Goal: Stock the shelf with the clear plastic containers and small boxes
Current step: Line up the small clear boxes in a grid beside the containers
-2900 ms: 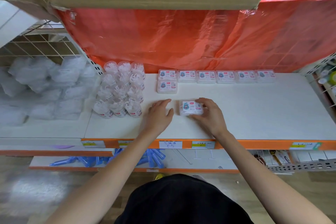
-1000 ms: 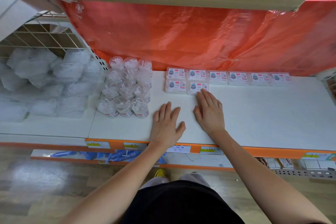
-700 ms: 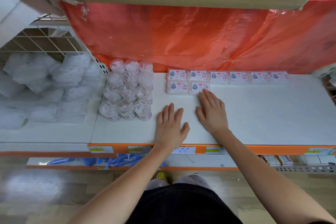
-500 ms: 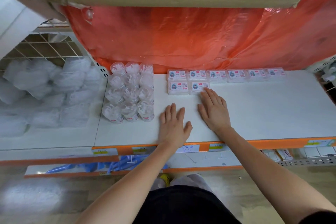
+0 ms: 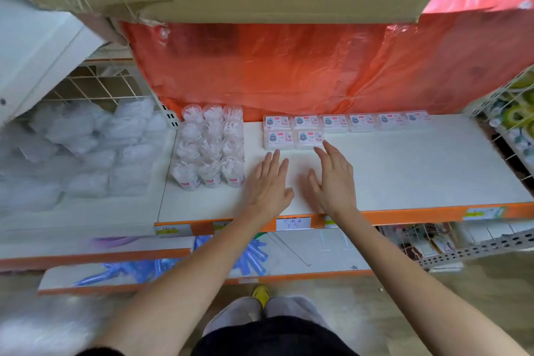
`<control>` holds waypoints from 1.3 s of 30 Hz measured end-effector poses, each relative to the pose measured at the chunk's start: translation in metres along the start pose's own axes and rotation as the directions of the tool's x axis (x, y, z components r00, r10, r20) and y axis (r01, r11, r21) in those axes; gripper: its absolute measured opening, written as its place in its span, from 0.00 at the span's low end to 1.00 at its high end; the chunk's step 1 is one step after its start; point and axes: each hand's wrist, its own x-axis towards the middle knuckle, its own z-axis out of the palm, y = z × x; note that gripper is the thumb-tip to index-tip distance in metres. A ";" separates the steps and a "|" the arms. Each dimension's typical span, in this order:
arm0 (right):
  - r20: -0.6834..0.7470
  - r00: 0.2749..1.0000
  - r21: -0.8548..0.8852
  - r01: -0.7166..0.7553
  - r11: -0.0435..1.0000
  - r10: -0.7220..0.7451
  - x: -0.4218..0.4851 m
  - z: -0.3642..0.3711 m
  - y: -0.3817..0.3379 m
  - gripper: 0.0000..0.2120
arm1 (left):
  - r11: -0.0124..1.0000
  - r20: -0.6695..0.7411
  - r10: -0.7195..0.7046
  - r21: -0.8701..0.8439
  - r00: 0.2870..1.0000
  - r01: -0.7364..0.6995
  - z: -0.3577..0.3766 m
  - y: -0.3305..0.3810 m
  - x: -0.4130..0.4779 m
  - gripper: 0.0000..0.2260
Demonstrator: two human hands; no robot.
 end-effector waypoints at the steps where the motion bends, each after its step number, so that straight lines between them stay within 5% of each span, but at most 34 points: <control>1: -0.007 1.000 0.019 0.003 1.000 -0.002 -0.002 -0.003 -0.006 0.25 | 1.000 -0.037 -0.002 -0.012 0.999 0.002 -0.008 0.000 -0.005 0.32; 10: 0.041 0.982 0.208 0.171 0.963 -0.183 -0.026 0.003 -0.085 0.23 | 0.984 -0.293 -0.177 -0.087 0.940 0.158 -0.055 -0.044 -0.081 0.31; 23: 0.162 0.907 0.261 0.340 0.904 -0.388 -0.049 0.058 -0.248 0.25 | 0.891 -0.260 -0.454 -0.100 0.852 0.443 -0.053 -0.211 -0.221 0.30; 33: 0.391 0.876 0.010 0.304 0.953 -0.283 -0.016 0.147 -0.355 0.34 | 0.928 -0.196 -0.357 0.040 0.913 0.372 -0.066 -0.347 -0.226 0.39; 39: 0.465 0.873 -0.168 0.250 0.953 -0.147 -0.002 0.179 -0.379 0.35 | 0.961 -0.118 -0.233 0.121 0.965 0.247 -0.075 -0.381 -0.189 0.36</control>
